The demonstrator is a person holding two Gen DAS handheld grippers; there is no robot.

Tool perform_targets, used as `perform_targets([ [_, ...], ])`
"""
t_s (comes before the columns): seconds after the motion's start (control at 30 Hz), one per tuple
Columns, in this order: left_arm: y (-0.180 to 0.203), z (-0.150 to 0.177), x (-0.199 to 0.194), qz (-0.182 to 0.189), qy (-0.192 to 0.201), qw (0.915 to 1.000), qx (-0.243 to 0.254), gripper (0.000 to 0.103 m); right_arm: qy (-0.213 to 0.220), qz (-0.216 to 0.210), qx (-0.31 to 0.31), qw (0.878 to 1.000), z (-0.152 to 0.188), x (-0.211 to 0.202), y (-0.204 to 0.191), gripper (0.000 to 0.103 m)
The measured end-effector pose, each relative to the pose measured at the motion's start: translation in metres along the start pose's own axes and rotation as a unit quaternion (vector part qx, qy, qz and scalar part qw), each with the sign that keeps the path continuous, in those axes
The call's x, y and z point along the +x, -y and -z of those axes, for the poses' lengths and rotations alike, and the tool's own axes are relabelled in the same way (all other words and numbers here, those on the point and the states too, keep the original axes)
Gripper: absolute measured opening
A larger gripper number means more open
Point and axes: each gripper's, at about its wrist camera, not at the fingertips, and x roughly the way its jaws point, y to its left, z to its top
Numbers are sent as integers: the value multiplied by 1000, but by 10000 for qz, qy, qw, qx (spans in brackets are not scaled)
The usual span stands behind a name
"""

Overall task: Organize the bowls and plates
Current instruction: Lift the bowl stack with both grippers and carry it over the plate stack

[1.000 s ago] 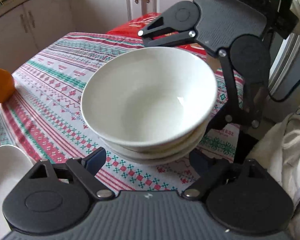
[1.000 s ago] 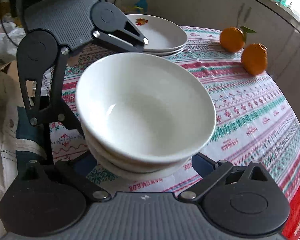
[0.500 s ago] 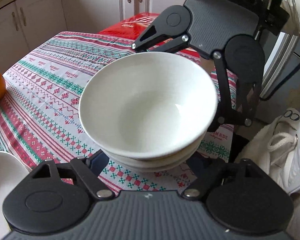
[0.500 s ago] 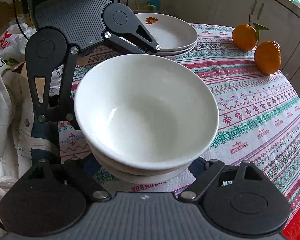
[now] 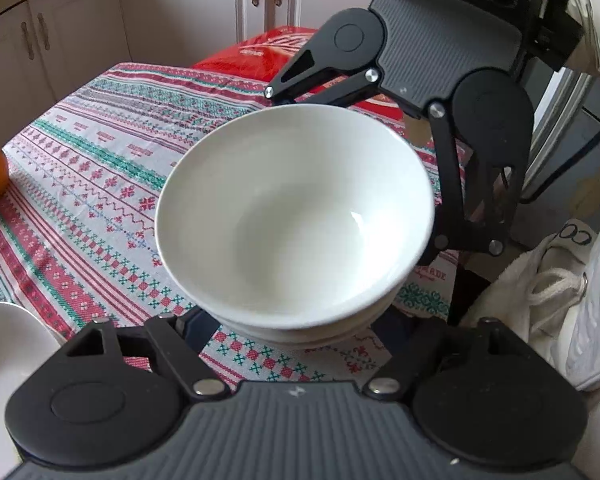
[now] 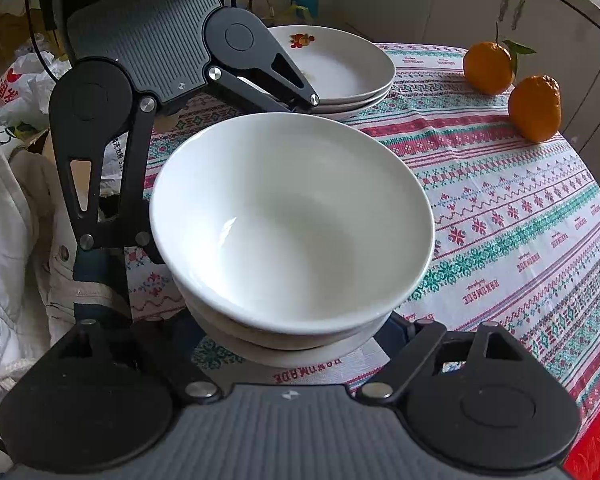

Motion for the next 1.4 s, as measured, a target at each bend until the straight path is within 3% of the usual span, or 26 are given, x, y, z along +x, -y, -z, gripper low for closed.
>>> perform_targets([
  [0.23, 0, 3, -26, -291, 218, 9993, -68, 80, 55, 124, -276, 9995, -22, -12, -6, 89],
  [0.47, -6, 18, -64, -783, 398, 9958, -275, 80, 180, 169, -851, 9961, -66, -15, -13, 89],
  [0.7, -30, 39, -103, -1465, 499, 9859, -635, 80, 387, 106, -1533, 9874, -123, 0, -9, 89],
  [0.9, -63, 63, -115, -1887, 402, 9759, -1018, 80, 457, -45, -1933, 9801, -168, 34, 2, 89],
  [1.1, -94, 82, -106, -1862, 247, 9732, -1328, 80, 356, -358, -1815, 9821, -188, 71, 22, 89],
  [1.4, -108, 89, -100, -1721, 196, 9746, -1416, 80, 312, -620, -1497, 9863, -187, 85, 39, 88],
])
